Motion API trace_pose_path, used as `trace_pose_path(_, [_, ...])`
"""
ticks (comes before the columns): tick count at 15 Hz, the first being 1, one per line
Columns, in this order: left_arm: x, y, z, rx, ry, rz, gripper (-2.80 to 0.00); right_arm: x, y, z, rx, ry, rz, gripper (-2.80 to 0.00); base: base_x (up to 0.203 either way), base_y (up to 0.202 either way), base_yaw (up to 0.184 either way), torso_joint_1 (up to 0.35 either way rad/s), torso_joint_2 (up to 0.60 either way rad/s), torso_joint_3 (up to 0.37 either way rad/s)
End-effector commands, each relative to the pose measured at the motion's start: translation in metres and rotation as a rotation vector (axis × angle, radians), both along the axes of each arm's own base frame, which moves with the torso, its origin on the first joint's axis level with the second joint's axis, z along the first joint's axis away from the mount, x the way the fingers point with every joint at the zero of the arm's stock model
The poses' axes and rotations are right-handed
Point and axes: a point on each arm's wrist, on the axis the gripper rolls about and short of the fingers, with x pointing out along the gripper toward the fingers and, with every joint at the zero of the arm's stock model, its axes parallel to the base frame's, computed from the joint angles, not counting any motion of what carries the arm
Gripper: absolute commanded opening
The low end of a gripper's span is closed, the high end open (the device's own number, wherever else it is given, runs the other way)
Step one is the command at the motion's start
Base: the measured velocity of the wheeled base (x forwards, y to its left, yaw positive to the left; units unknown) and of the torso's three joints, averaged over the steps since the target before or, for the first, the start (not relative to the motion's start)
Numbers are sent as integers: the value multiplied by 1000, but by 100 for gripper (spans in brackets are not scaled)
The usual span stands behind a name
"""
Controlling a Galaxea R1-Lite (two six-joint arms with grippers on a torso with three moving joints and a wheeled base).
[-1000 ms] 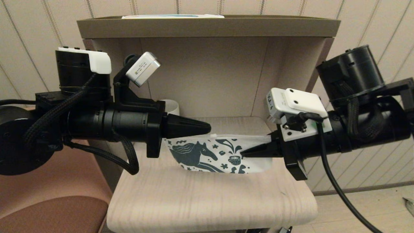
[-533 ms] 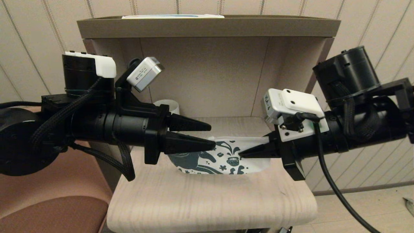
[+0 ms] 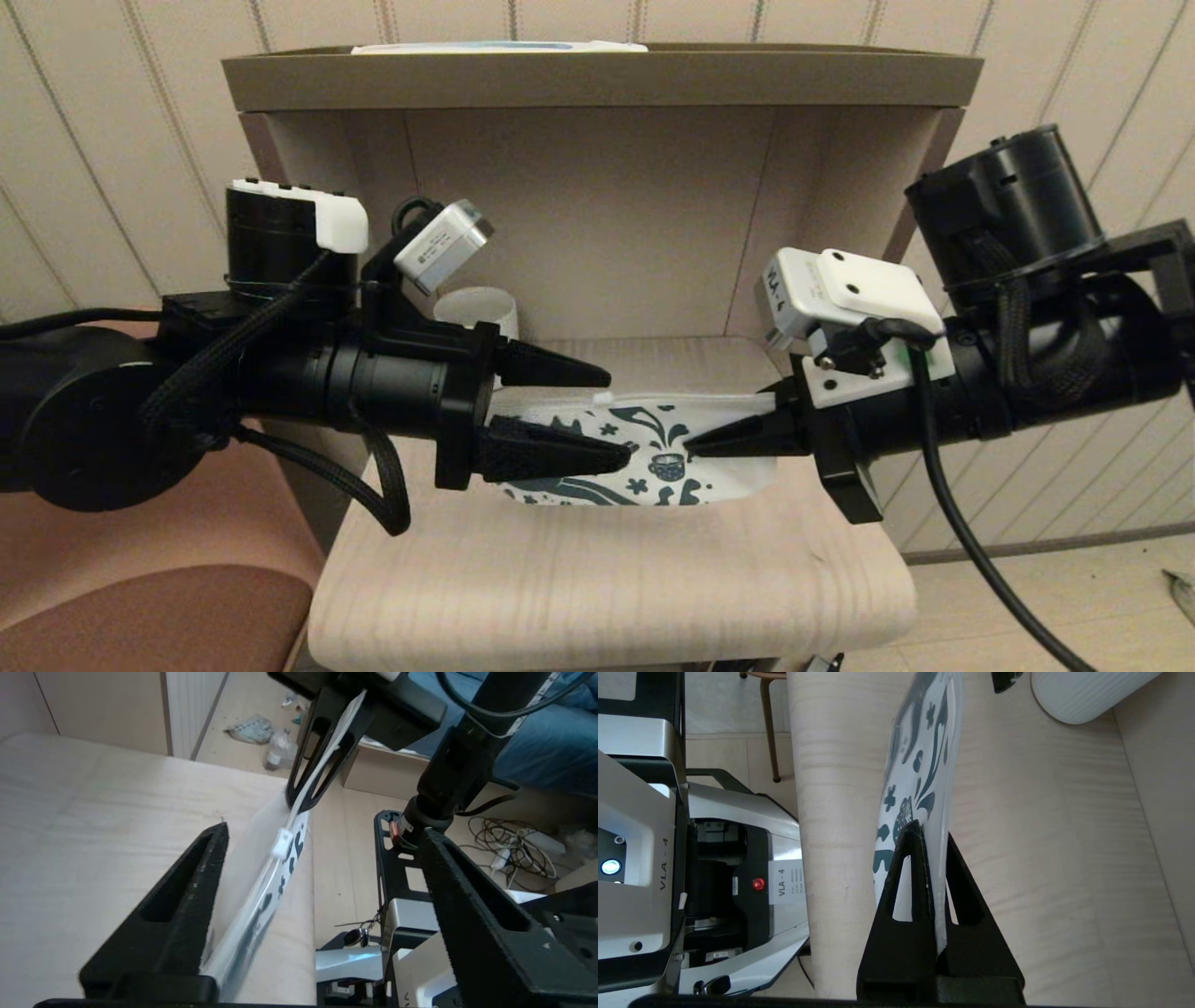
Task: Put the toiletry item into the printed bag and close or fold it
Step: Close the strorage bag and place it on the desk
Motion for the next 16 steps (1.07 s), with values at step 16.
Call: trace_pose_path(16, [3,-2,-2,1,-2,4,0,-1,2,3,5,-10,12,-280,0,0,0,0,0,0])
